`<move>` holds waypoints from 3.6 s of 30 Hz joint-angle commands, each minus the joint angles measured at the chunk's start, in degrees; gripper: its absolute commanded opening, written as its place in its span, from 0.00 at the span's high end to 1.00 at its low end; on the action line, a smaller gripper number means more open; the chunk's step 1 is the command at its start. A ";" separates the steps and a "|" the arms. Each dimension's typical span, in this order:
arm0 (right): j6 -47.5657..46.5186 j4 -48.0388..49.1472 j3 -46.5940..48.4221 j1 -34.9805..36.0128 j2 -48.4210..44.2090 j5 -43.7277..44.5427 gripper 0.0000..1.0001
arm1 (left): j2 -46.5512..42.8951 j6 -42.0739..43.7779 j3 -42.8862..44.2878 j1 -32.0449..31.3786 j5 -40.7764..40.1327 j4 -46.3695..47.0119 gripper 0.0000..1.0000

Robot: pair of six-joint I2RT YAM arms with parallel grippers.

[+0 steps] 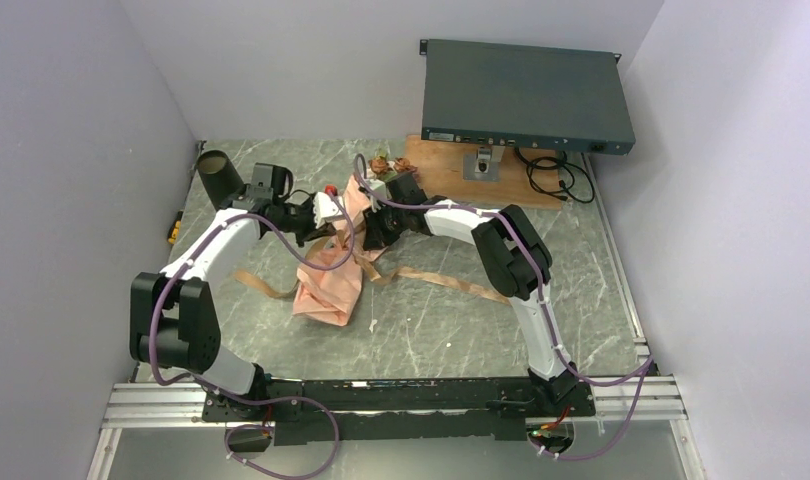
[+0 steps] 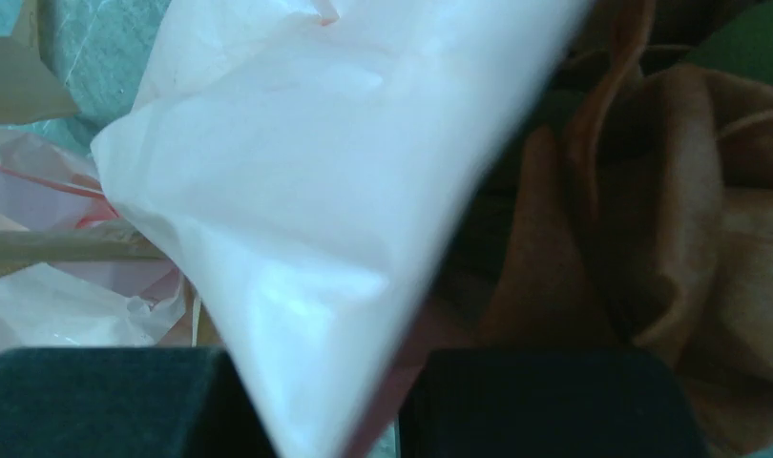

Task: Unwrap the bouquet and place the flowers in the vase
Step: Untie the ribbon from the wrapping paper.

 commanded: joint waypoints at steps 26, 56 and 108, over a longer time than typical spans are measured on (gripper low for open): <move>-1.28 -5.90 -0.68 -0.15 -14.29 -13.13 0.65 | -1.33 8.50 -3.59 0.36 -1.79 -8.39 1.00; -3.41 -5.88 11.29 2.87 8.31 4.50 1.00 | -8.10 2.52 4.73 -10.19 2.95 -8.51 1.00; -9.35 -6.86 2.26 3.98 3.92 3.42 1.00 | 3.98 -10.18 0.51 -21.69 -9.30 8.61 1.00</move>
